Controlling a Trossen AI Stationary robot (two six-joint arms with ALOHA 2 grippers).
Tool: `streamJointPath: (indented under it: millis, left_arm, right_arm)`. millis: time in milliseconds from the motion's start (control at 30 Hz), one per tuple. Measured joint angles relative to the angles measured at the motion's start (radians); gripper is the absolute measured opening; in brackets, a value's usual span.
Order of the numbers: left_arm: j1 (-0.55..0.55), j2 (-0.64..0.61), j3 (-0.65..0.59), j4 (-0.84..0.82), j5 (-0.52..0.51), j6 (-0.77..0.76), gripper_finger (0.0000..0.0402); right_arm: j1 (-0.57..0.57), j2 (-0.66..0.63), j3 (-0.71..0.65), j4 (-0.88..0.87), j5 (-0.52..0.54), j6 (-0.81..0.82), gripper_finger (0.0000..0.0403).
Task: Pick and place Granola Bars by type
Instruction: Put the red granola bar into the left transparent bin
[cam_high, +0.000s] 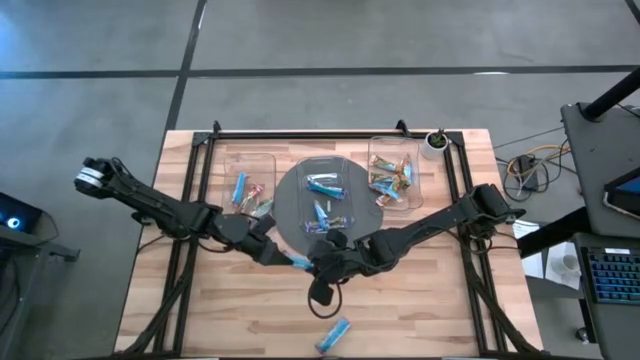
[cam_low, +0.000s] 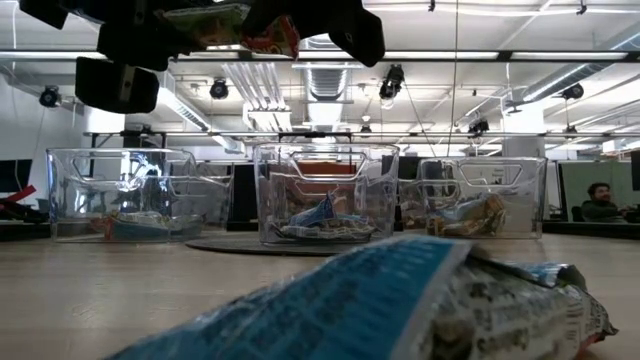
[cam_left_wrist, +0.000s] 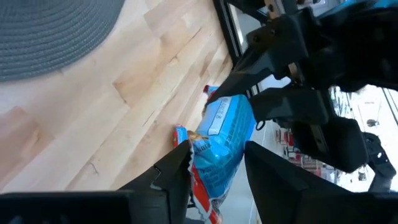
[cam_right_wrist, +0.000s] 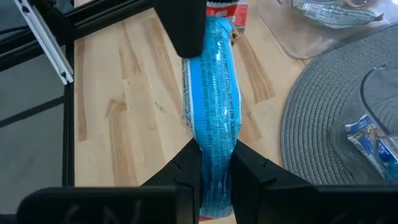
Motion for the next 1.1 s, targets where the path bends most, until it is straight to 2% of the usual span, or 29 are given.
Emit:
streamJointPath:
  millis: [300,633,833,1100]
  left_arm:
    - [0.006,-0.005,0.0,-0.057,-0.02,0.026,0.0131]
    - [0.006,-0.005,0.018,-0.027,-0.05,0.101,0.0132]
    - [0.007,-0.005,0.018,-0.026,-0.034,0.1,0.0146]
    - [0.006,-0.005,0.018,-0.027,-0.012,0.106,0.0142]
  right_arm:
    - [-0.003,0.0,0.0,0.002,0.001,0.0,0.0048]
    - [-0.002,0.0,0.0,0.005,0.001,0.0,0.0048]
    - [-0.001,0.0,-0.01,0.003,0.021,0.023,0.0048]
    - [-0.001,0.0,-0.018,0.005,0.023,0.027,0.0048]
